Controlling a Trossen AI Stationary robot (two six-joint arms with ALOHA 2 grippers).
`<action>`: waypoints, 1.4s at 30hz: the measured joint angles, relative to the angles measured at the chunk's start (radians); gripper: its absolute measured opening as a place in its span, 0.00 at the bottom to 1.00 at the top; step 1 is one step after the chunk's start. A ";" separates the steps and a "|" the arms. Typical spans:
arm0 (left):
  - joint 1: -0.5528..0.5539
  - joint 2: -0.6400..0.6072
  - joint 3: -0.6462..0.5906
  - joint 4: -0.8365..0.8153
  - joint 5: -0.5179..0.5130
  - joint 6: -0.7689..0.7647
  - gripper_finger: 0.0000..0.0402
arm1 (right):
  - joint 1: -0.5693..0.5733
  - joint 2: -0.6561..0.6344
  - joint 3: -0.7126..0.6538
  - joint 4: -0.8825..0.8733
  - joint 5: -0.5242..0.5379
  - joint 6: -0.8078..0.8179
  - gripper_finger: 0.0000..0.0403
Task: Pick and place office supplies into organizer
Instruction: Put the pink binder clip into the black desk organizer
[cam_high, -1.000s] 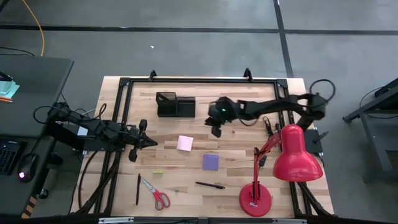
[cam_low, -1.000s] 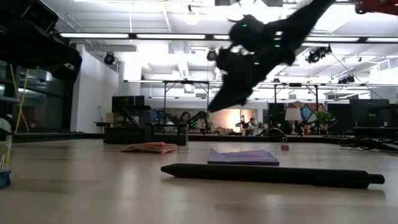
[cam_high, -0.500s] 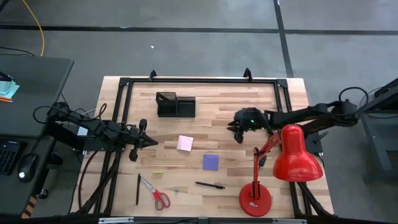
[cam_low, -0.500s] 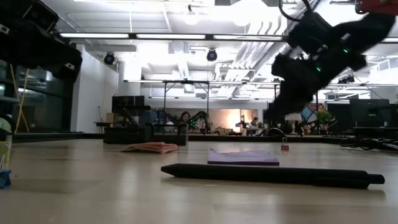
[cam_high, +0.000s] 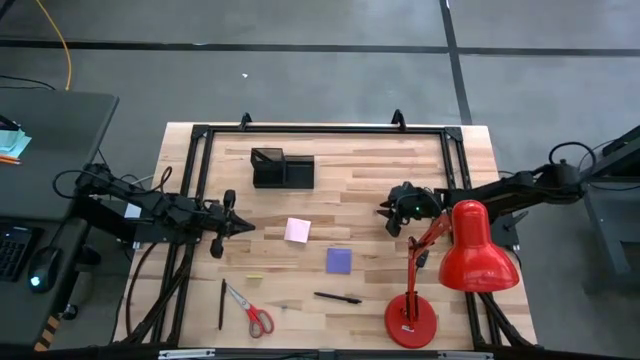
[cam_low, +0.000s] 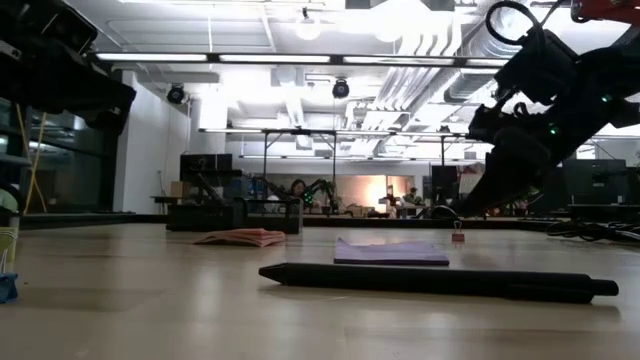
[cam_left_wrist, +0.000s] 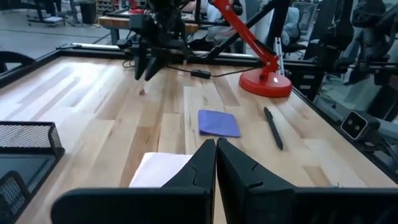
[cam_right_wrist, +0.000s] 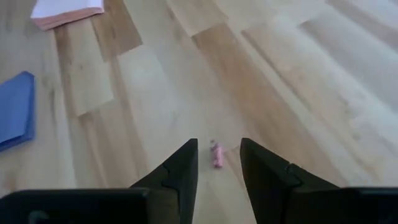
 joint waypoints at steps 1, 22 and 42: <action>0.000 0.000 0.000 -0.001 0.000 0.000 0.00 | 0.005 0.000 -0.003 0.000 -0.002 0.015 0.29; 0.000 0.000 0.000 0.004 0.000 0.000 0.00 | 0.070 0.001 -0.003 -0.041 0.088 0.123 0.50; 0.000 0.000 0.000 0.005 -0.023 0.008 0.00 | 0.070 0.044 -0.004 -0.051 0.116 0.189 0.46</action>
